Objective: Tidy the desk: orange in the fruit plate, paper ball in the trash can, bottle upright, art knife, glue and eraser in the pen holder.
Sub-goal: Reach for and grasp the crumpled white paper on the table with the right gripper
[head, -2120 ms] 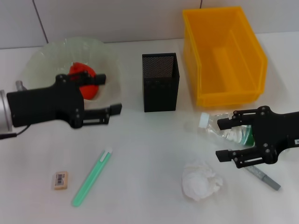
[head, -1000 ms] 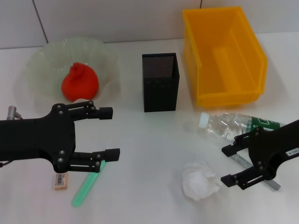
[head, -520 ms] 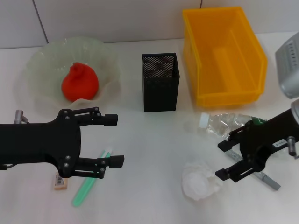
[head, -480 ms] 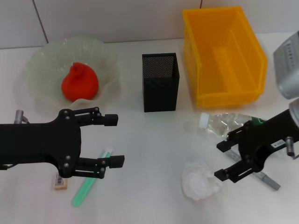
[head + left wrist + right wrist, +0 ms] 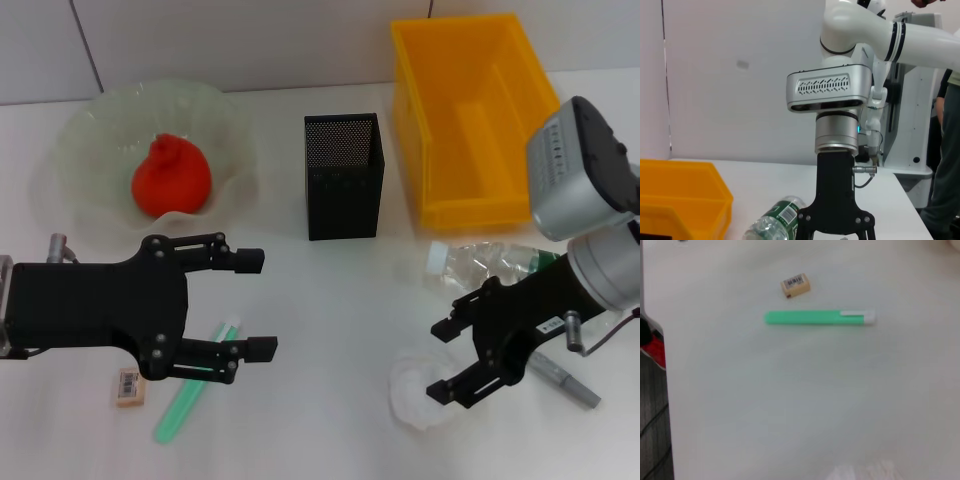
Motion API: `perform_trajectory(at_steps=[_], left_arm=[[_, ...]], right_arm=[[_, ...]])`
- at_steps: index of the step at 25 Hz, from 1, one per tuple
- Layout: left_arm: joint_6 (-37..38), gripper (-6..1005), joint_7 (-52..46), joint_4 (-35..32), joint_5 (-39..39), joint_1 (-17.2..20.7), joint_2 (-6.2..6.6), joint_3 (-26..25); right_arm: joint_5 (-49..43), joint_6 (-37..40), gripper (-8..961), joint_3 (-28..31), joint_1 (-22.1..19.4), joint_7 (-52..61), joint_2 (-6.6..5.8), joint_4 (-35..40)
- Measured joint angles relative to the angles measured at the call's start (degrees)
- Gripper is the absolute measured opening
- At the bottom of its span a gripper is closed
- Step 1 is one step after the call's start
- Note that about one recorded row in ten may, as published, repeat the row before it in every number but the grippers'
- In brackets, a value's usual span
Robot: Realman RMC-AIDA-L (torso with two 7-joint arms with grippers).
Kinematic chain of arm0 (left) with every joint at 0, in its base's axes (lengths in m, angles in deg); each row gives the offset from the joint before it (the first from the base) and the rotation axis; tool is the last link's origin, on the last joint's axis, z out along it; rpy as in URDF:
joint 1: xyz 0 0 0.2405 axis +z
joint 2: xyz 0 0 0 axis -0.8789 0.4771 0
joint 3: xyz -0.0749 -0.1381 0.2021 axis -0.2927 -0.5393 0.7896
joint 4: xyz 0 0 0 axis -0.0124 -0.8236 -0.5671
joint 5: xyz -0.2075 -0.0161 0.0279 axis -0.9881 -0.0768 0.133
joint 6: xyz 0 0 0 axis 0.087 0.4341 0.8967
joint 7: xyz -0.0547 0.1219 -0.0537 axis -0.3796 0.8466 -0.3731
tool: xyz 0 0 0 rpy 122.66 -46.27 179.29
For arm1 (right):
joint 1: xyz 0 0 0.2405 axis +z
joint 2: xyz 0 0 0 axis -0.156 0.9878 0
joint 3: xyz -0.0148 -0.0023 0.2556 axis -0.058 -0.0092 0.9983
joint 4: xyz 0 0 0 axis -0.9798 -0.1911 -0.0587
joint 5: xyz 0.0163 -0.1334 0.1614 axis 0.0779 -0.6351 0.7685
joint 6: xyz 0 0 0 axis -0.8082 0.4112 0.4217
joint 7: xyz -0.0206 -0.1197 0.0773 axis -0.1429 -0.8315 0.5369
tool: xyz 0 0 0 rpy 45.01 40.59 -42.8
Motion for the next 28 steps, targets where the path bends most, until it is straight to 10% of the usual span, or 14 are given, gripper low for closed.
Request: perform_trajectory(at_steps=[28], left_arm=[[-1.44, 843, 0.0, 0.89, 0.37, -0.25, -0.12, 0.41]], right_arm=[[1.14, -4.79, 775, -3.56, 1.78, 1.29, -0.06, -5.72]])
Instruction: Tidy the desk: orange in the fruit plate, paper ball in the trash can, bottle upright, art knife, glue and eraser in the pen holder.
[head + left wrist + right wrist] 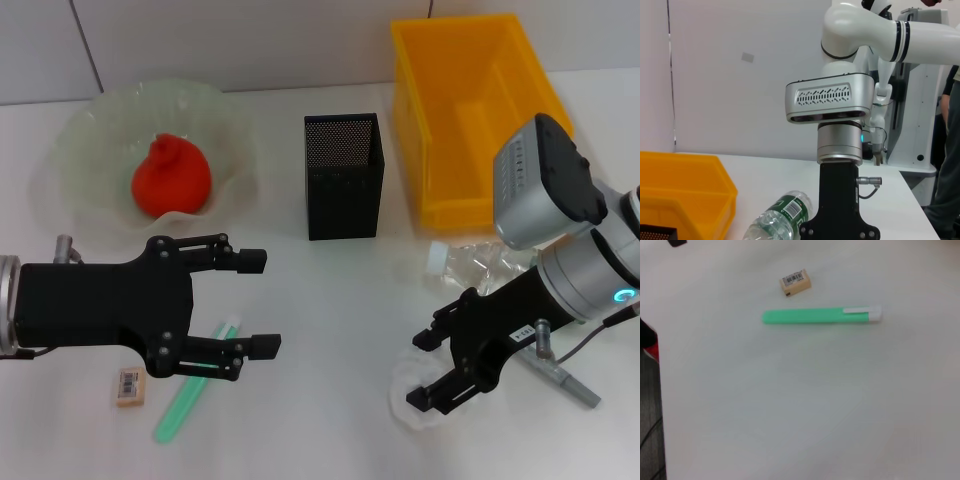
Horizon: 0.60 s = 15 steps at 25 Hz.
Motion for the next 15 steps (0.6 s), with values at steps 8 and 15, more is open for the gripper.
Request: perform_trajectory(at_steps=[8, 15], left_arm=[[-0.45, 843, 0.0, 0.48, 0.0, -0.24, 0.0, 0.0], [-0.78, 843, 0.0, 0.48, 0.0, -0.36, 0.0, 0.01]], right_arm=[[-0.15, -0.15, 600, -0.02, 0.18, 0.06, -0.12, -0.03], [0.0, -0.26, 407, -0.02, 0.21, -0.18, -0.12, 0.21]])
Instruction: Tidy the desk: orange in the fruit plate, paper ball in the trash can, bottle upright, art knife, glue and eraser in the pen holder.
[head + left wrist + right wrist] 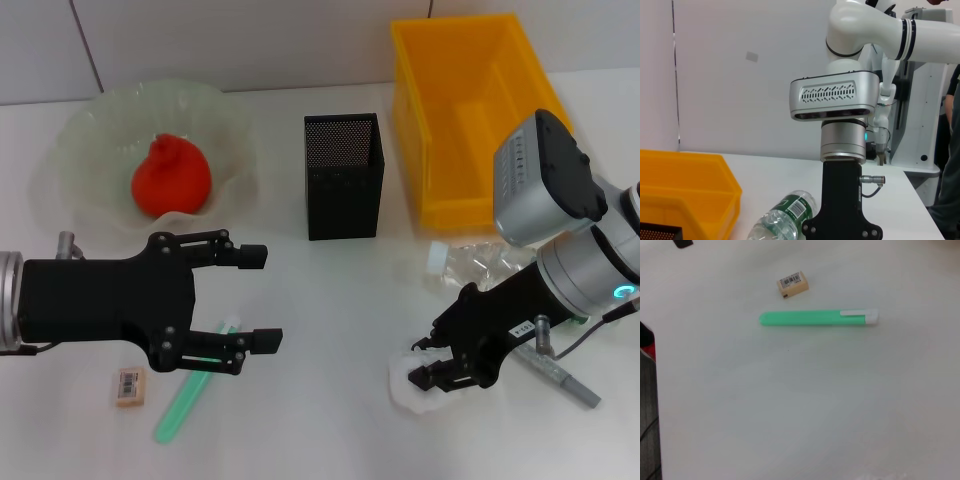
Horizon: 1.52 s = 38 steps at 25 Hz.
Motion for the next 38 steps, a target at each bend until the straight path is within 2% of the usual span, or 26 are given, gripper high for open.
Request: perform_trajectory(at_steps=[4, 15, 25, 38], left_arm=[[-0.07, 843, 0.0, -0.02, 0.0, -0.06, 0.0, 0.05], [-0.23, 842, 0.0, 0.02, 0.0, -0.07, 0.0, 0.09], [-0.66, 842, -0.21, 0.25, 0.0, -0.07, 0.0, 0.16], [-1.53, 842, 0.04, 1.56, 0.03, -0.24, 0.0, 0.96]], right_arm=[[0.03, -0.01, 325, 0.0, -0.13, -0.07, 0.0, 0.93], [0.61, 1.18, 233, 0.21, -2.45, 0.52, 0.17, 8.13], [1.58, 2.04, 227, 1.88, -2.97, 1.67, 0.27, 15.31], [2.99, -3.04, 224, 8.39, -1.57, 1.37, -0.04, 18.29]])
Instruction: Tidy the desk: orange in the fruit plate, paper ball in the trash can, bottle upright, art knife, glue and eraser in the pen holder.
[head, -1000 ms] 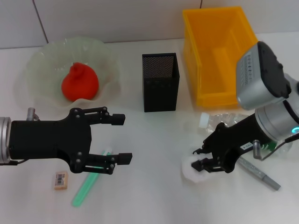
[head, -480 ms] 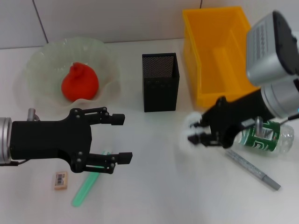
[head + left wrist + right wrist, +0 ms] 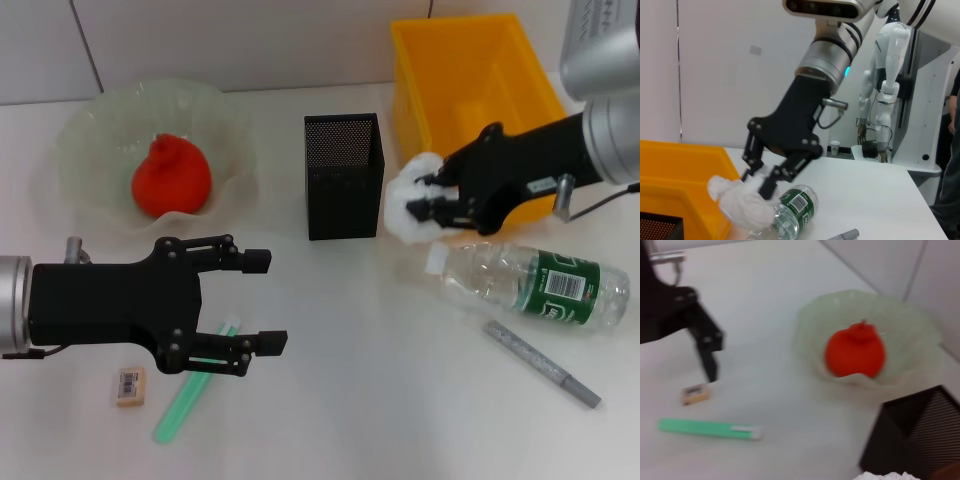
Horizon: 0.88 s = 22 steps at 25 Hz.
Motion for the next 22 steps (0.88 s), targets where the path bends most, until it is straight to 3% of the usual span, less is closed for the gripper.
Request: perform_trajectory(at_steps=[13, 22], left_arm=[[0.03, 842, 0.66, -0.01, 0.07, 0.0, -0.1, 0.11], [0.09, 842, 0.64, -0.01, 0.07, 0.23, -0.19, 0.55]], right_arm=[[-1.34, -5.37, 221, 4.73, -0.13, -0.95, -0.13, 2.89], [-4.52, -10.85, 219, 8.37, -0.39, -2.5, -0.22, 0.43]])
